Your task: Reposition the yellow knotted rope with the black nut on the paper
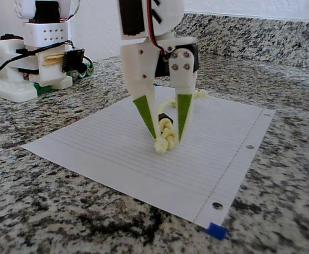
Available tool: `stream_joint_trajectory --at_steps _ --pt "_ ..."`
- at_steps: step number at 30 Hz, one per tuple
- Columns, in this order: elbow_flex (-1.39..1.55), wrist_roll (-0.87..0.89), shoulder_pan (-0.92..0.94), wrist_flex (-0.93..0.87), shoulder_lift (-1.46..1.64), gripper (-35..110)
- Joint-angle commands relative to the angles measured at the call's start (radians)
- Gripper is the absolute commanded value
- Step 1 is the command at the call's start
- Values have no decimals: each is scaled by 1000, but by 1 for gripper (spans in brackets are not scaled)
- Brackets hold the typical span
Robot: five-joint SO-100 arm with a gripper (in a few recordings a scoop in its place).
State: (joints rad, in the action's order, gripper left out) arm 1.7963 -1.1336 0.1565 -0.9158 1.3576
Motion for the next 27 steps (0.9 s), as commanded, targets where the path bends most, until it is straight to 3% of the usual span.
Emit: stream_joint_trajectory --at_steps 1,11,27 --pt "-31 -37 23 -20 48 0" --pt "-12 -241 195 -103 341 0" --pt "267 -371 472 -186 976 0"
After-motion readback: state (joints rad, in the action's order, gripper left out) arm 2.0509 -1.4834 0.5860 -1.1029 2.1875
